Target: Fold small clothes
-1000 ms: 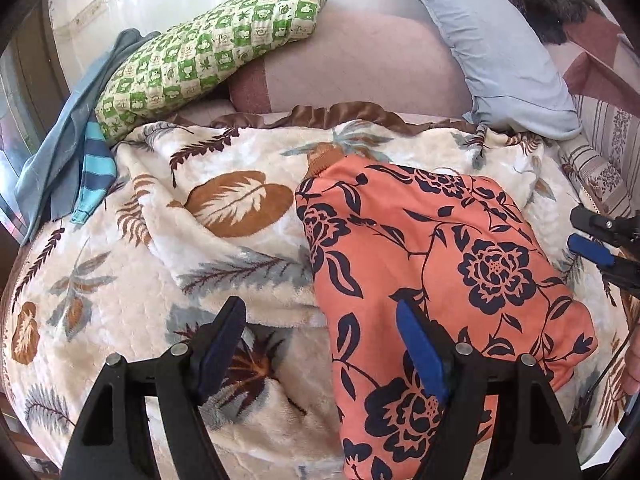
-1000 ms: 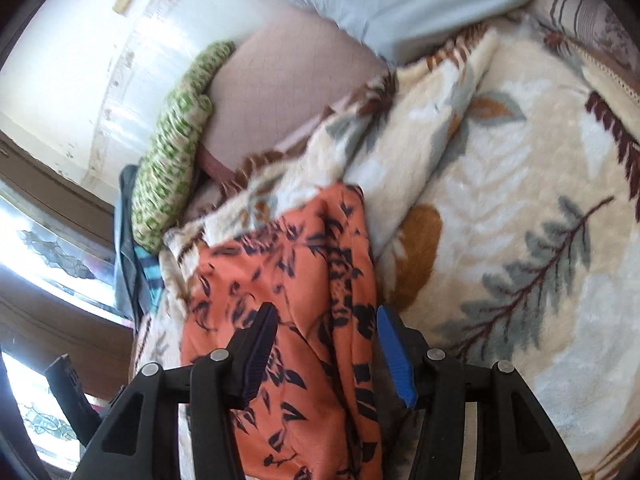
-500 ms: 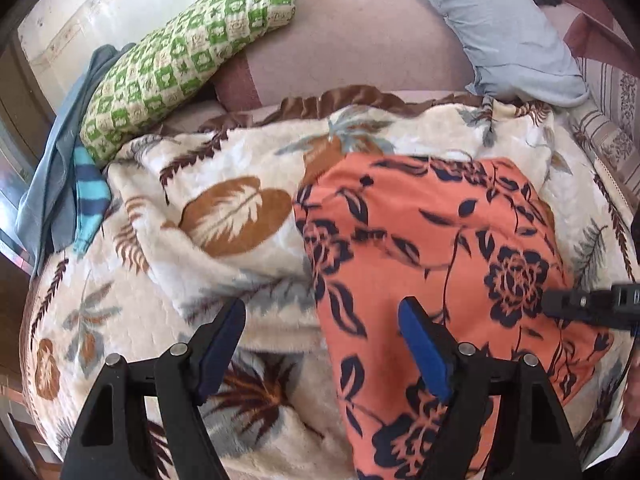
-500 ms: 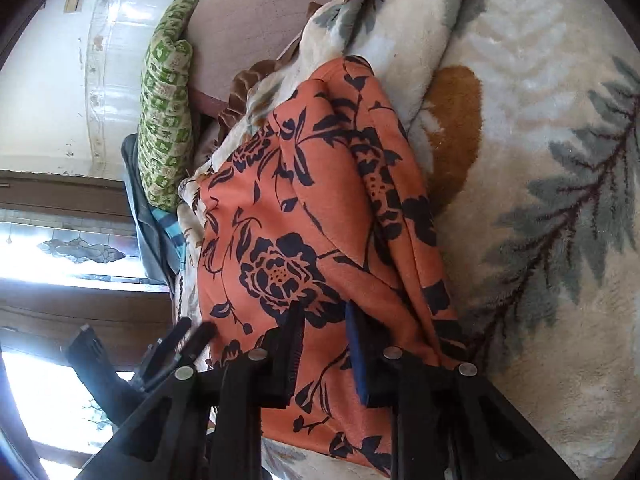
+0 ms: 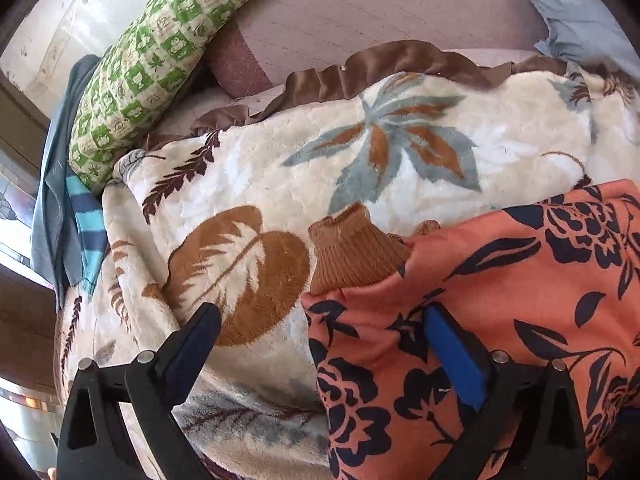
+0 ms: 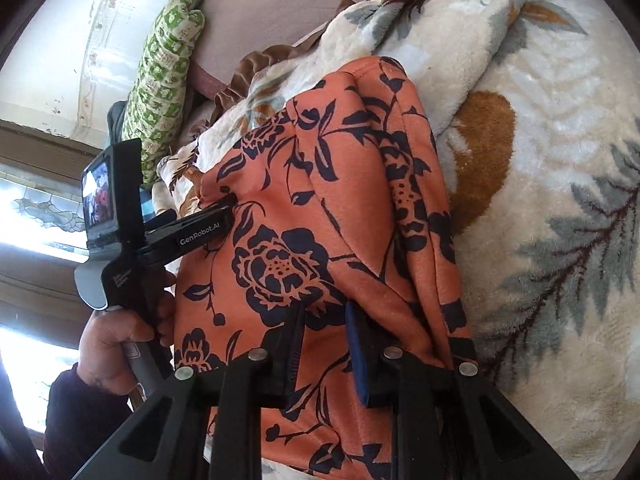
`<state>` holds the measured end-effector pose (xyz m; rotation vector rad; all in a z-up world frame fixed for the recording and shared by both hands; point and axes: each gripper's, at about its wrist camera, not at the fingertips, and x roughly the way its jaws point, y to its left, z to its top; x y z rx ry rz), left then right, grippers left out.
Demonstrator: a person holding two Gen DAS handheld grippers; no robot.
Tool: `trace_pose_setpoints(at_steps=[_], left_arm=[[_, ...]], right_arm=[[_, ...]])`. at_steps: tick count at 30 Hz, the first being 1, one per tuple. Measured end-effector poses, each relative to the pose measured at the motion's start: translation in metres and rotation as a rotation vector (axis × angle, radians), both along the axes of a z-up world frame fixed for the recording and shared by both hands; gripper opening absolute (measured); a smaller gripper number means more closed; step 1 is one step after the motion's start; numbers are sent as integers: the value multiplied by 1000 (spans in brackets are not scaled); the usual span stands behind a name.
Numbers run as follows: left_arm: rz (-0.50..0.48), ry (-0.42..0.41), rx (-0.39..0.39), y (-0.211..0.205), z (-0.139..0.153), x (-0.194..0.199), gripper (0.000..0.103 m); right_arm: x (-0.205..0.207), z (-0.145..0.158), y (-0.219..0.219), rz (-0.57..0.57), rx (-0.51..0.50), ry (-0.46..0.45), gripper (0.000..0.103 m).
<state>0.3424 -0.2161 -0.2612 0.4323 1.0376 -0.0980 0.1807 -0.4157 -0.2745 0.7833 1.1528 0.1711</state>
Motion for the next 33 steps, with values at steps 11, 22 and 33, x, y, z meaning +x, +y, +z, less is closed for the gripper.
trace_pose_setpoints(at_steps=[11,22,33], left_arm=[[-218,-38,-3,15,16,-139,101],[-204,-82,-105,42,-9,-170,101],[-232,-56,-201,56,-17,-174,102]], right_arm=[[-4,30,18,0,-41,-69,28],[-37,19,35,0,-108,-23,27],[-85,5,15,-55,21,-3,24]])
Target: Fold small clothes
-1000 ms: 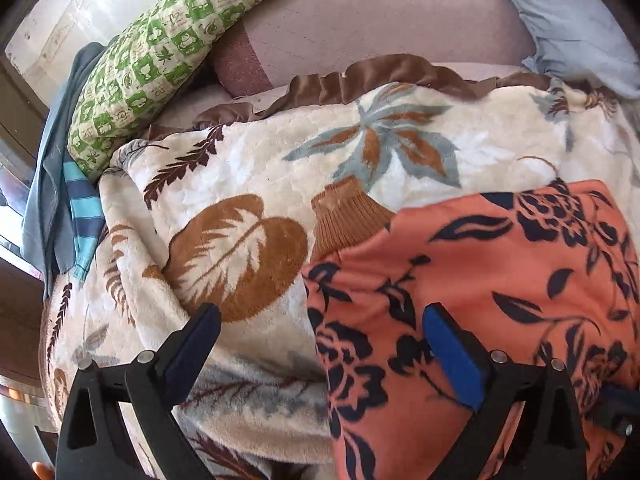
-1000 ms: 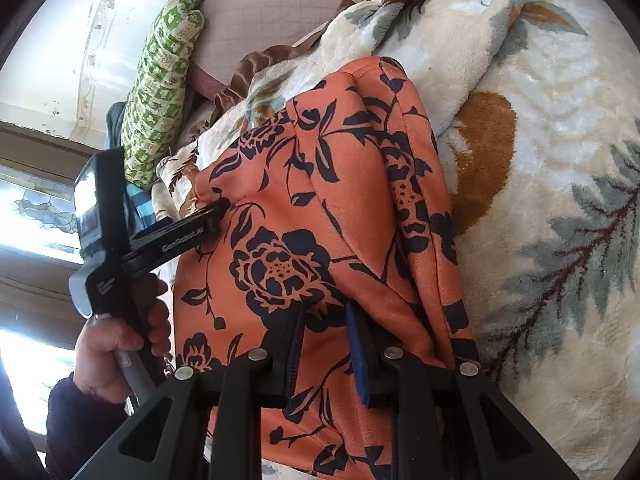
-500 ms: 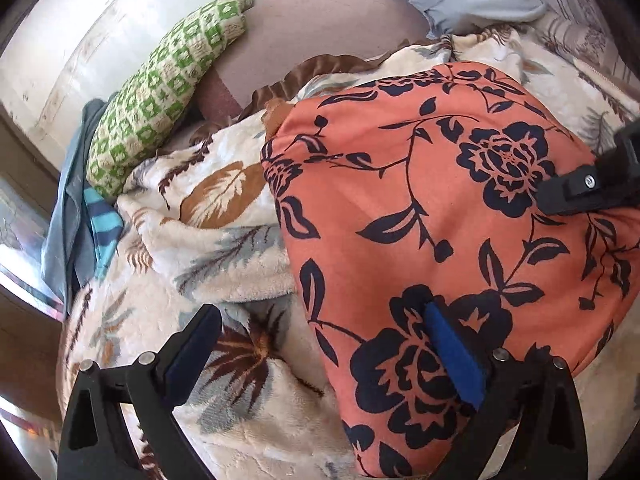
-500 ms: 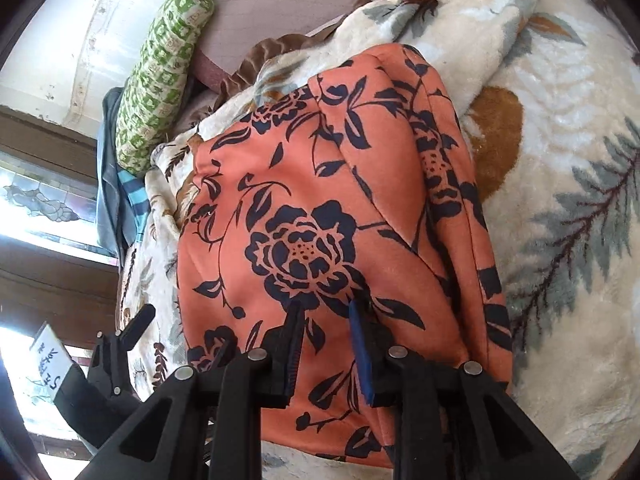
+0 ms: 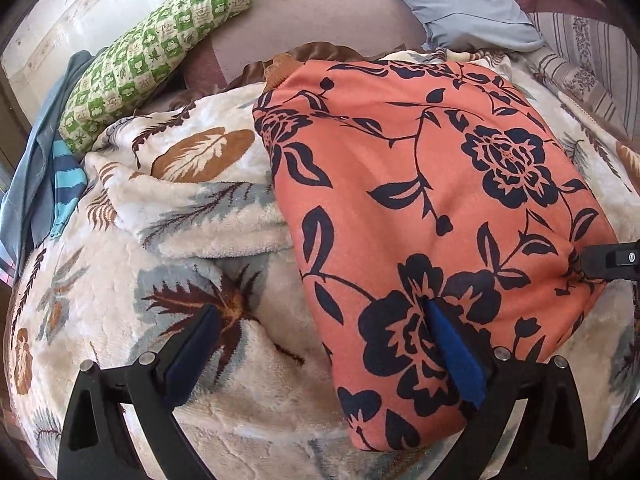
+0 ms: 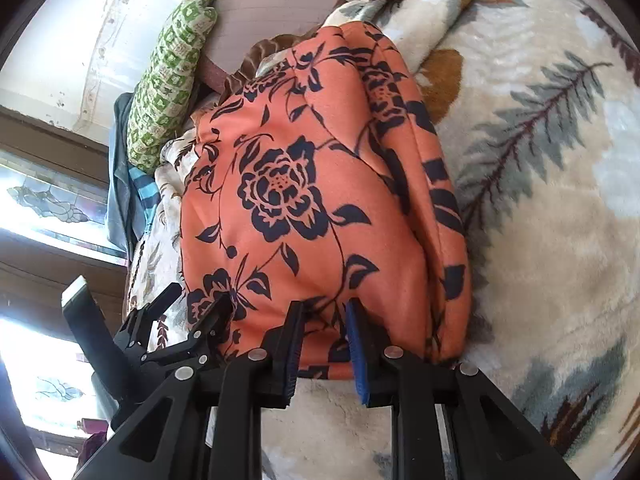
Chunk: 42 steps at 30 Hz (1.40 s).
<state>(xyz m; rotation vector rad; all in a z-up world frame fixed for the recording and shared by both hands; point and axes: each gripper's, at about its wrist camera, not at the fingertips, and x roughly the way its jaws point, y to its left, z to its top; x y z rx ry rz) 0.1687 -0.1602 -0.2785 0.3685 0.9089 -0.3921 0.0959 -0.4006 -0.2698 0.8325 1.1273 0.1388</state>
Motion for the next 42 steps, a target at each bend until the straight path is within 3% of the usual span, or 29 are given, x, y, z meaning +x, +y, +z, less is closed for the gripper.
trace_pose_setpoints(at_steps=[3,6,9,12,14,18,24,26,28,33,36,39,42], left_arm=[[2,9,-10,0,1,1,102],[3,58,-30,2,5,6,101],[-15,141,-111,7,22,16,100],[-6,53,-125,-2,53,28,100],[-10,17,-99,-19,70,43,100],[-43,-50,44,-79,76,75,100],[-100,30,168,-165,36,110,100],[-103,18,208,-182,23,115,100],[-107,22,199,-193,19,124,101],[-92,120,163,-199,12,149,103],[-57,92,109,-187,26,145,103],[-40,31,1,-160,55,129,102],[-9,40,-57,-127,78,113,102]], right_arm=[[-6,-3,-14,-75,120,27,23],[-2,13,-13,-107,137,-38,27],[9,18,-9,-131,219,-91,27],[20,8,-10,-188,274,-59,28],[21,-8,-17,-265,295,19,26],[14,-33,-39,-333,500,35,26],[3,-48,-53,-355,616,28,26],[4,-49,-54,-351,613,33,26],[3,-48,-59,-351,595,35,26],[11,-42,-58,-338,529,45,26],[16,-39,-55,-329,507,51,26],[19,-36,-52,-327,481,51,26],[26,-29,-47,-325,448,48,26]])
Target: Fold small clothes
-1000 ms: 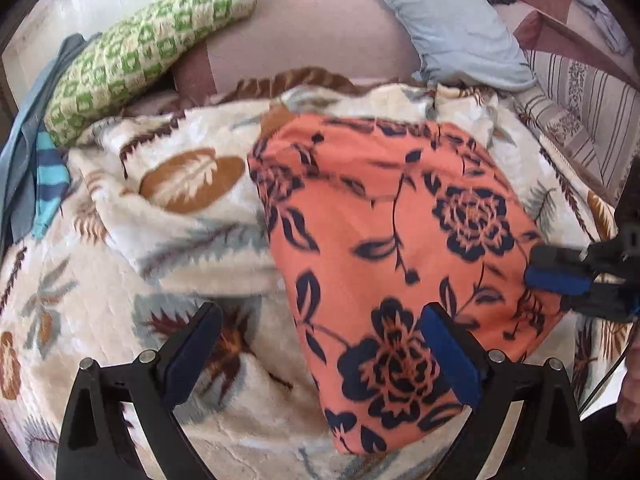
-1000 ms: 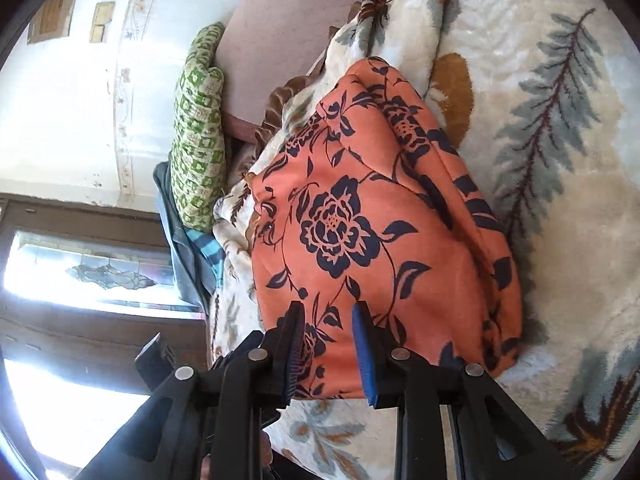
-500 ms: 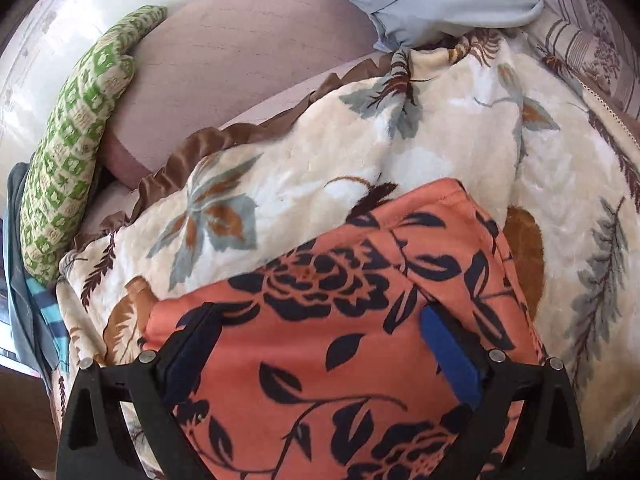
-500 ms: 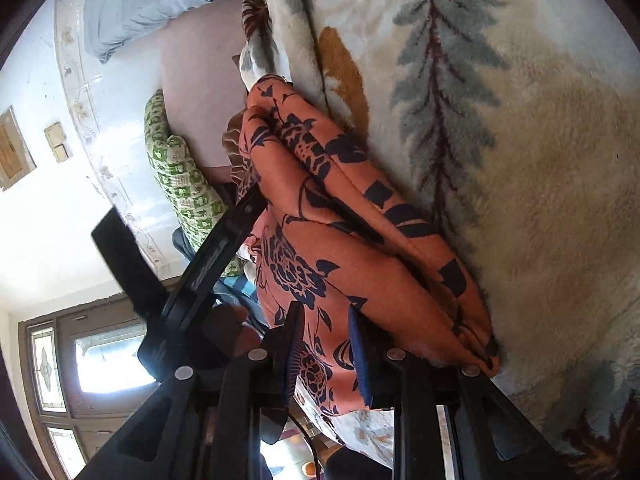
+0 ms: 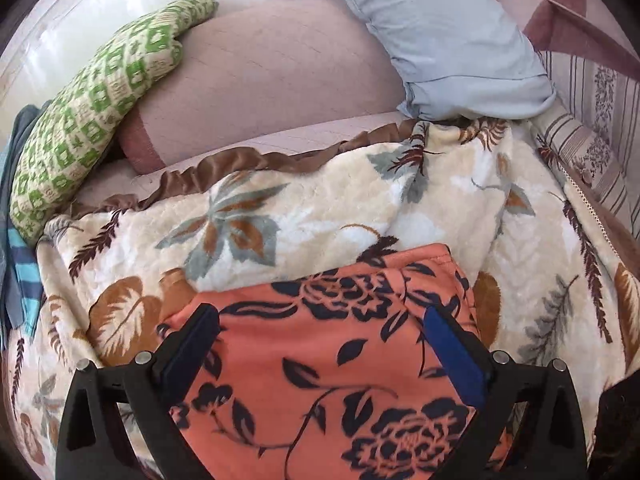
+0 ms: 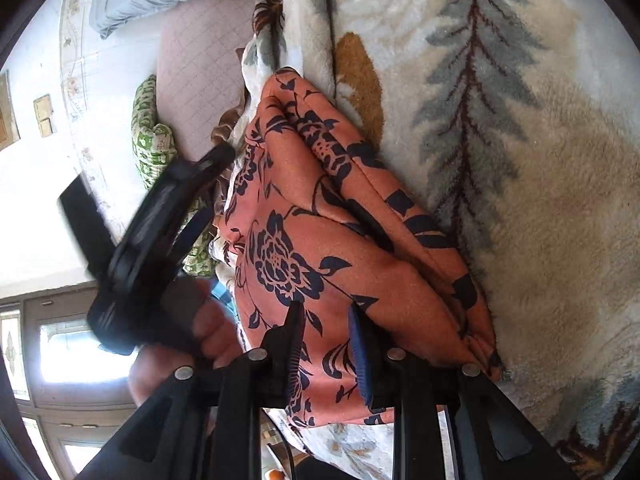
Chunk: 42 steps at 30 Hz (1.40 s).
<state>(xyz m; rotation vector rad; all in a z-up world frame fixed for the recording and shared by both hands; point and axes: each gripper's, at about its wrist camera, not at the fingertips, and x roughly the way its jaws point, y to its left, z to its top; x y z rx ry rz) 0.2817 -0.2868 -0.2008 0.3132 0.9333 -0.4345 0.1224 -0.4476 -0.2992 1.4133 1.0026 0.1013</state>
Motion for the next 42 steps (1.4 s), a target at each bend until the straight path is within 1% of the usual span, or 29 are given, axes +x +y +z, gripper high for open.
trace_pose_setpoints(at_steps=[3,4,6,9,10,12,13,14,16,19,20,22,25,27,30,34,35,37,38,39,40,42], left_arm=[[15,22,-15,35,9,-22,102],[10,36,-16,44,8,-30,102],[-13,80,8,59,-1,-47,102],[-12,103,55,80,-24,-69,102],[-11,129,75,85,-35,-75,102],[-19,206,140,93,-62,-86,102],[-28,228,148,98,-72,-94,103],[-29,225,129,104,-76,-101,103],[-21,219,94,114,-73,-108,103],[-7,233,88,121,-65,-110,103],[-11,221,85,122,-58,-111,103],[-21,167,60,124,-40,-111,103],[21,107,13,127,-16,-96,103],[75,77,9,128,-8,-78,103],[123,49,33,122,-9,-50,103],[134,47,72,110,-26,-27,103],[139,50,89,111,-31,-25,103],[128,82,116,108,-48,-24,103],[128,88,118,108,-54,-25,103],[137,84,98,111,-52,-25,103],[141,92,83,113,-50,-26,103],[121,114,66,116,-45,-30,103]], right_arm=[[1,3,4,-6,-14,3,26],[1,3,5,-10,-16,3,26],[1,5,6,-16,-24,4,26],[-4,7,11,-24,-43,-1,26],[-7,7,11,-26,-50,-4,26],[-7,7,13,-28,-66,-9,26],[-7,7,13,-28,-75,-11,26],[-7,8,14,-25,-80,-8,26],[-7,8,15,-23,-93,-10,26],[-8,10,16,-12,-100,-13,26],[-9,10,16,-11,-92,-13,26],[-11,15,14,-6,-88,-25,26],[-11,32,15,19,-138,-99,28],[-6,40,20,52,-137,-153,28],[5,40,30,93,-126,-162,28],[16,37,38,109,-148,-140,28],[18,36,38,110,-165,-120,28],[20,28,38,110,-214,-38,26],[21,23,36,106,-190,-25,26],[21,18,34,99,-157,-21,26],[21,18,32,98,-147,-23,26],[20,22,27,101,-143,-42,26]])
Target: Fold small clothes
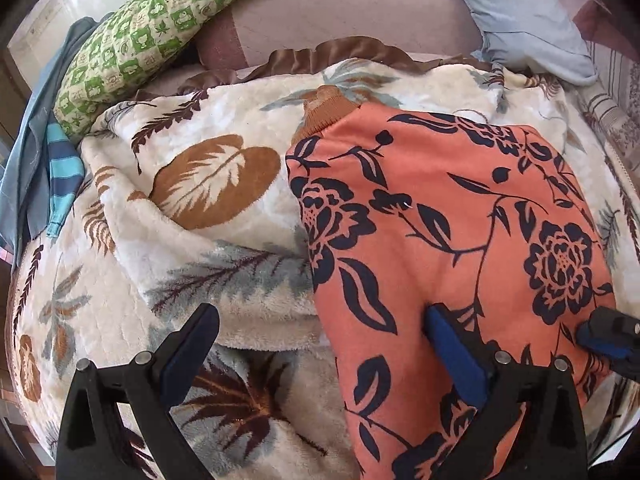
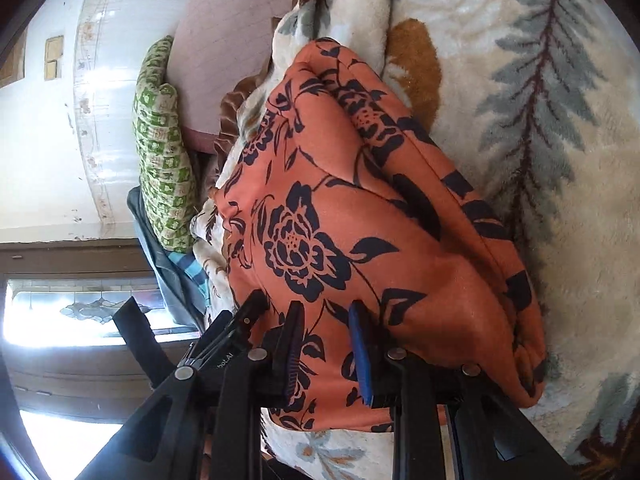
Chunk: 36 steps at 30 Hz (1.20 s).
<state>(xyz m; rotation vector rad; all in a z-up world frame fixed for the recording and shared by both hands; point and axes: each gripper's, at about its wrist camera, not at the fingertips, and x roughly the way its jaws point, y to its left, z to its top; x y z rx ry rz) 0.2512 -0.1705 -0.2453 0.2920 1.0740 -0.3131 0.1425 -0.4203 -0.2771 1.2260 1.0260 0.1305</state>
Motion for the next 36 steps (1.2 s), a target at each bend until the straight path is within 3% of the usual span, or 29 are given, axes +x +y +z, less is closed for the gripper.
trace_pose_setpoints(at_steps=[3,5,7,8,12,15,19,24,27,30,32,33,35,36], left_arm=[[-26,-7,-40,13,11,-16,103],[-37,11,-102,25,16,-29,103],[-36,56,-160,36,15,-42,103],[-29,80,-195,41,14,-46,103],[43,172,-296,55,0,-40,103],[67,206,-338,54,-6,-27,103],[41,280,-414,40,-17,-12,103],[20,356,-468,21,-35,-1,103],[-13,344,-503,11,-34,2,102],[-33,315,-471,-1,-30,2,91],[-34,288,-430,-4,-30,3,77],[-27,284,-440,-2,-30,4,74],[-10,278,-469,7,-26,5,55],[-10,272,-480,11,-23,5,51]], right_arm=[[-8,12,-17,-42,-13,-47,27],[-15,16,-32,-87,-1,-65,33],[-24,20,-46,-134,3,-72,69],[-27,23,-52,-155,-26,-68,71],[-24,25,-68,-148,-135,-23,71],[-14,7,-78,-114,-129,10,71],[0,-18,-78,-89,-44,15,71],[22,-21,-58,-1,-29,-29,71],[35,-24,-40,41,-59,-34,71],[43,-17,-24,81,-116,-58,69],[46,-9,-10,127,-199,-56,52],[47,-4,-3,141,-245,-61,48],[45,9,5,140,-295,-89,42],[43,16,7,134,-312,-102,41]])
